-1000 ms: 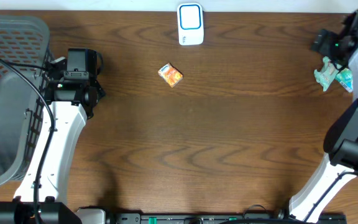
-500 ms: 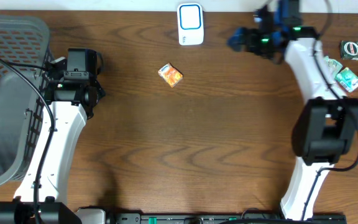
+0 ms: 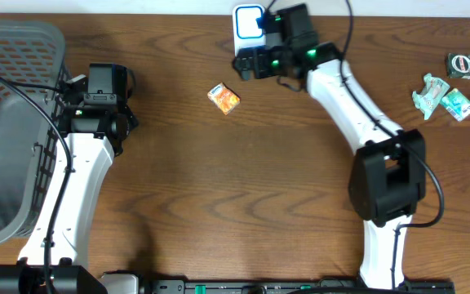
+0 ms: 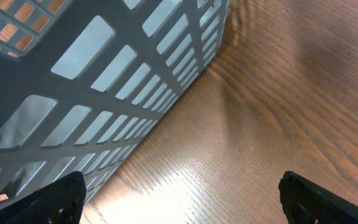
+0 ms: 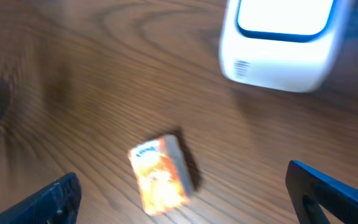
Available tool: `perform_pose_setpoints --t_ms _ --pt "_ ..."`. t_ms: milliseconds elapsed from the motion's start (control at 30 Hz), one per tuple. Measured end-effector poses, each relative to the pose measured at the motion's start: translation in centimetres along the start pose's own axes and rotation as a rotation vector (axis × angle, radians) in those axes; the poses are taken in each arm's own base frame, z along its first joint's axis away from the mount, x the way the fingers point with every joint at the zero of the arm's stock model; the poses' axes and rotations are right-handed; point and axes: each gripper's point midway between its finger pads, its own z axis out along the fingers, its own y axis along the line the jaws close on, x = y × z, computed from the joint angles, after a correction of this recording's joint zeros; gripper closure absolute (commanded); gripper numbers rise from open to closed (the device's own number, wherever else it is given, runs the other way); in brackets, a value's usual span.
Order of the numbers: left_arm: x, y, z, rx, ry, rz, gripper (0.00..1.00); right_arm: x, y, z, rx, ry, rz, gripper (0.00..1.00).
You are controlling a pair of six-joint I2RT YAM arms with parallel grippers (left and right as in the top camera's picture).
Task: Scan the item barcode
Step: 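Reach the right gripper to the orange tissue pack and grasp it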
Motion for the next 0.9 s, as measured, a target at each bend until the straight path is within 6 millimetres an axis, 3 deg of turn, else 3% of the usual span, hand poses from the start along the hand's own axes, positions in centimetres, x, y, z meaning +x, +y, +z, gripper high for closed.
perform_pose_setpoints --t_ms 100,200,433,567,767,900 --pt "0.0 0.0 0.0 0.000 0.000 0.000 0.02 0.1 1.7 1.8 -0.006 -0.025 -0.003 0.01" --pt "0.0 0.0 0.0 0.000 -0.001 0.000 0.02 1.2 2.2 4.5 -0.008 -0.021 -0.015 0.11" --pt "0.0 0.0 0.0 0.000 0.000 0.000 0.02 6.0 1.9 9.3 0.008 0.087 -0.064 0.15" --pt "0.0 0.0 0.0 0.000 0.000 0.000 0.02 7.2 1.9 9.9 0.014 0.117 -0.083 0.32" --pt "0.0 0.0 0.0 0.000 0.000 0.000 0.02 8.2 1.4 9.7 0.029 0.160 -0.082 0.46" --pt "0.0 0.0 0.0 0.000 0.000 0.000 0.02 9.5 1.0 9.5 0.042 0.213 -0.060 0.67"
